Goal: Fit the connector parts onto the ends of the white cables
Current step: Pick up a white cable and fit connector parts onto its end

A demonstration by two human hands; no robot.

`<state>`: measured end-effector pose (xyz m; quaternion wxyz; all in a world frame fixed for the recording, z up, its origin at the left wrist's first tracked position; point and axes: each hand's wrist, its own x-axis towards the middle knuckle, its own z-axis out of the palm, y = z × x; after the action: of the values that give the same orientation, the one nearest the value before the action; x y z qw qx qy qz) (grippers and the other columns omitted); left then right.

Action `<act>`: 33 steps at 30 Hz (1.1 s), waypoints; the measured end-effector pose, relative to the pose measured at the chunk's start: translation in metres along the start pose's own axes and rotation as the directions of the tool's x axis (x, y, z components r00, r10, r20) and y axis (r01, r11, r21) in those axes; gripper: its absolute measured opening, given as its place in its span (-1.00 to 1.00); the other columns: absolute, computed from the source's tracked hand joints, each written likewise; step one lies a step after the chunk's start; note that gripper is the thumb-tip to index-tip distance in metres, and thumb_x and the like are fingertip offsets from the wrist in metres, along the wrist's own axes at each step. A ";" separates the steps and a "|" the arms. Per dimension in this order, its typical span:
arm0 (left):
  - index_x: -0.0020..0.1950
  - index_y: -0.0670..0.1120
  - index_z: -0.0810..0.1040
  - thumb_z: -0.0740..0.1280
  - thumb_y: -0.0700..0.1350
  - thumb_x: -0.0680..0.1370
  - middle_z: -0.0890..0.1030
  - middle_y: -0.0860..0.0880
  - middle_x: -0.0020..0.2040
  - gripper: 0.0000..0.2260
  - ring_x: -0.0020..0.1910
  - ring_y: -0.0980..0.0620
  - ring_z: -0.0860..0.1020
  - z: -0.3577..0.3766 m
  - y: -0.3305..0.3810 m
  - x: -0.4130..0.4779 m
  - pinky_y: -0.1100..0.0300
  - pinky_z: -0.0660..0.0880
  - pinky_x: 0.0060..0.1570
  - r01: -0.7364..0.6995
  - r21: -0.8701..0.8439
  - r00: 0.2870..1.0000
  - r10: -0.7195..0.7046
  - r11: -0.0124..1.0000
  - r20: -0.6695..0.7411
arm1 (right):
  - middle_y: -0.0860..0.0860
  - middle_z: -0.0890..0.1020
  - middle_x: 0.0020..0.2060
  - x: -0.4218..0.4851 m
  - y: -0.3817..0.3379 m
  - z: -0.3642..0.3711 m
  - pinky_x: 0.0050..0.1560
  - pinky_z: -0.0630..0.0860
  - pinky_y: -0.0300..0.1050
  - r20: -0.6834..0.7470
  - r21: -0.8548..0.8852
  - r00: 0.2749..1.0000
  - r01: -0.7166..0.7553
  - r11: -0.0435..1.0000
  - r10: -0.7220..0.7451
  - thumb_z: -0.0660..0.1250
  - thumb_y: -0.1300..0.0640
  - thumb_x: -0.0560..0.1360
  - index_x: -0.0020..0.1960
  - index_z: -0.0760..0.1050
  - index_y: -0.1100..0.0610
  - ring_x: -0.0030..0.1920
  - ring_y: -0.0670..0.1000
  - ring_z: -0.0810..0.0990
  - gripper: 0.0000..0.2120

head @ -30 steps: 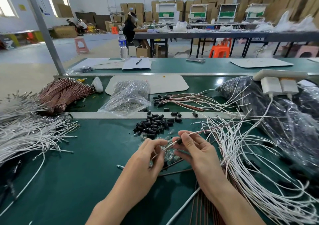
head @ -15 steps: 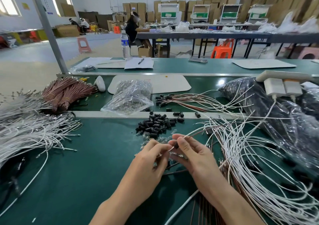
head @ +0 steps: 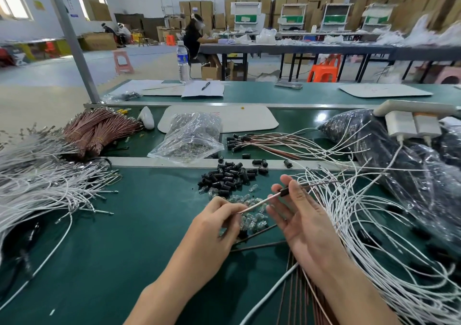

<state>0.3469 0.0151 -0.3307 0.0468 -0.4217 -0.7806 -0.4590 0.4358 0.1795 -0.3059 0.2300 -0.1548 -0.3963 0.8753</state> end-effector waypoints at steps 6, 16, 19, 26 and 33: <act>0.19 0.07 0.65 0.33 -0.16 0.63 0.53 0.17 -0.06 -0.79 -0.14 0.06 0.56 -0.001 0.003 0.000 0.40 0.41 -0.17 0.037 -0.048 0.999 -0.038 0.998 -0.020 | 0.08 0.73 0.03 0.001 0.005 0.003 -0.12 0.65 -0.12 0.028 -0.060 1.000 0.006 0.998 -0.004 0.39 -0.01 0.44 0.06 0.72 0.03 -0.07 0.01 0.72 -0.75; 0.11 0.07 0.72 0.36 -0.19 0.61 0.58 0.14 -0.20 -0.79 -0.22 0.21 0.51 -0.008 0.011 0.001 0.41 0.38 -0.16 0.218 -0.251 0.971 -0.183 0.943 0.157 | -0.03 0.71 -0.07 -0.004 0.003 0.001 0.01 0.62 -0.14 0.105 -0.099 0.994 0.046 0.994 -0.035 0.38 -0.01 0.44 0.10 0.72 0.03 -0.09 -0.10 0.65 -0.71; 0.09 0.07 0.72 0.36 -0.18 0.61 0.58 0.14 -0.21 -0.80 -0.26 0.24 0.50 -0.011 0.012 0.002 0.42 0.38 -0.19 0.234 -0.292 0.969 -0.198 0.927 0.147 | -0.02 0.71 -0.03 -0.006 0.004 0.003 0.09 0.56 -0.08 0.118 -0.182 0.992 0.060 0.981 -0.039 0.39 -0.02 0.42 0.10 0.72 0.00 -0.05 -0.08 0.64 -0.71; 0.13 0.13 0.69 0.34 -0.19 0.62 0.56 0.10 -0.14 -0.76 -0.15 0.14 0.54 -0.009 0.015 0.000 0.41 0.41 -0.12 0.186 -0.233 0.978 -0.157 0.954 0.138 | 0.04 0.71 0.05 -0.005 0.004 0.002 0.14 0.58 -0.04 0.096 -0.128 0.995 0.020 0.992 -0.008 0.33 0.01 0.50 0.10 0.71 0.07 0.03 -0.03 0.66 -0.72; 0.10 0.25 0.58 0.34 -0.11 0.62 0.63 0.12 -0.11 -0.78 -0.14 0.11 0.56 -0.009 0.016 -0.002 0.26 0.51 -0.12 0.179 -0.268 0.984 -0.168 0.947 0.064 | 0.00 0.70 -0.11 0.000 0.001 -0.003 0.03 0.58 -0.13 -0.049 -0.043 0.997 0.061 0.997 -0.063 0.43 0.11 0.41 0.05 0.73 0.10 -0.12 -0.07 0.65 -0.75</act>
<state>0.3567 0.0108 -0.3159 -0.0680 -0.3629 -0.7447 -0.5559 0.4373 0.1807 -0.3087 0.2638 -0.1691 -0.4130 0.8551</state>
